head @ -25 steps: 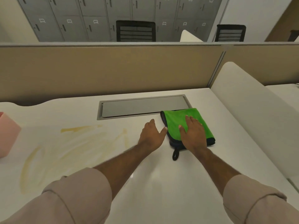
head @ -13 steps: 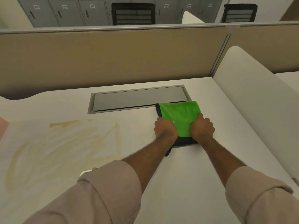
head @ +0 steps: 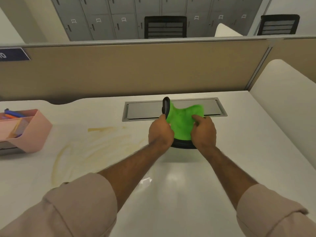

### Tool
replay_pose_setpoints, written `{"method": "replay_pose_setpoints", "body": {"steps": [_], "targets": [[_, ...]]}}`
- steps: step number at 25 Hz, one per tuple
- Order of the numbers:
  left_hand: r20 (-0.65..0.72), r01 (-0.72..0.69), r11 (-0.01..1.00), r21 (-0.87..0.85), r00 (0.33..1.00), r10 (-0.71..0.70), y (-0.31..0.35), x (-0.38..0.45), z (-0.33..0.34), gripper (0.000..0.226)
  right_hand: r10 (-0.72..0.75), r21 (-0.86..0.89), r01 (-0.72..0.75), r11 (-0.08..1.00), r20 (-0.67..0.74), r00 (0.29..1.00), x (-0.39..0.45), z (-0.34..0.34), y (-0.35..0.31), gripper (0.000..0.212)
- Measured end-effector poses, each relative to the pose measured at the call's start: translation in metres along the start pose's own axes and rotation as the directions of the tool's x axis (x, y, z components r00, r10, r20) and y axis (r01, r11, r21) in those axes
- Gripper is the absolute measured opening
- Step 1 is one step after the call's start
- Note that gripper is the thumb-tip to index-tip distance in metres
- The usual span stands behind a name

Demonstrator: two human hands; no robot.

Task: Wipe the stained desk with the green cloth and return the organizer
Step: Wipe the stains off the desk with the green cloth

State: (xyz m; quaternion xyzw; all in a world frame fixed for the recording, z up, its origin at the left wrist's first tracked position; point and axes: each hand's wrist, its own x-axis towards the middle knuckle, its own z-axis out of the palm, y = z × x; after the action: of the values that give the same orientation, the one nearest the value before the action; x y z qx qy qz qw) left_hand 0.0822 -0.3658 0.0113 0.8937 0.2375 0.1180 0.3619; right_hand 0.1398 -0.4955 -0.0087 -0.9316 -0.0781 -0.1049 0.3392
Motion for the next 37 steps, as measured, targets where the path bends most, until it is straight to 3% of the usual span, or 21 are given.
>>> {"method": "replay_pose_setpoints", "body": {"steps": [3, 10, 12, 14, 17, 20, 21, 24, 28, 32, 37], "targets": [[-0.094, 0.02, 1.0, 0.02, 0.995, -0.018, -0.042, 0.008, -0.042, 0.026, -0.049, 0.099, 0.045, 0.994, 0.039, 0.998, -0.004, 0.035, -0.048, 0.037], [-0.27, 0.074, 0.995, 0.067, 0.961, -0.053, -0.14, 0.031, -0.124, 0.053, -0.256, 0.276, 0.222, 0.935, 0.095, 0.962, -0.018, 0.117, -0.146, 0.035], [-0.268, 0.127, 0.989, 0.077, 0.958, -0.102, -0.17, 0.032, -0.141, 0.049, -0.257, 0.208, 0.212, 0.955, 0.221, 0.941, -0.021, 0.142, -0.162, 0.039], [-0.236, 0.208, 0.977, 0.043, 0.953, -0.193, -0.2, 0.033, -0.154, 0.039, -0.156, -0.035, 0.192, 0.981, 0.448, 0.88, -0.023, 0.168, -0.174, 0.044], [-0.182, 0.282, 0.959, -0.031, 0.942, -0.283, -0.23, 0.029, -0.164, 0.02, -0.006, -0.337, 0.208, 0.918, 0.514, 0.858, -0.03, 0.203, -0.2, 0.042], [-0.136, 0.281, 0.957, -0.071, 0.948, -0.288, -0.242, 0.026, -0.168, 0.022, -0.019, -0.317, 0.241, 0.917, 0.57, 0.821, -0.05, 0.24, -0.219, 0.094], [-0.116, 0.285, 0.953, -0.1, 0.948, -0.295, -0.249, 0.025, -0.174, 0.028, -0.05, -0.304, 0.27, 0.914, 0.576, 0.816, -0.058, 0.252, -0.224, 0.103], [-0.18, 0.317, 0.943, -0.104, 0.926, -0.332, -0.281, 0.016, -0.203, 0.045, -0.151, -0.298, 0.361, 0.884, 0.549, 0.822, -0.06, 0.268, -0.228, 0.114], [-0.379, 0.241, 0.967, 0.087, 0.905, -0.191, -0.356, -0.035, -0.245, 0.028, -0.25, -0.296, 0.493, 0.818, 0.59, 0.768, -0.057, 0.278, -0.237, 0.114], [-0.262, 0.154, 0.911, 0.383, 0.964, -0.053, -0.403, -0.059, -0.265, 0.03, -0.347, -0.238, 0.591, 0.77, 0.621, 0.703, -0.078, 0.277, -0.245, 0.109], [0.077, -0.054, 0.865, 0.5, 0.997, 0.018, -0.406, -0.043, -0.263, 0.057, -0.398, -0.189, 0.612, 0.768, 0.609, 0.686, -0.123, 0.257, -0.229, 0.111]]}}
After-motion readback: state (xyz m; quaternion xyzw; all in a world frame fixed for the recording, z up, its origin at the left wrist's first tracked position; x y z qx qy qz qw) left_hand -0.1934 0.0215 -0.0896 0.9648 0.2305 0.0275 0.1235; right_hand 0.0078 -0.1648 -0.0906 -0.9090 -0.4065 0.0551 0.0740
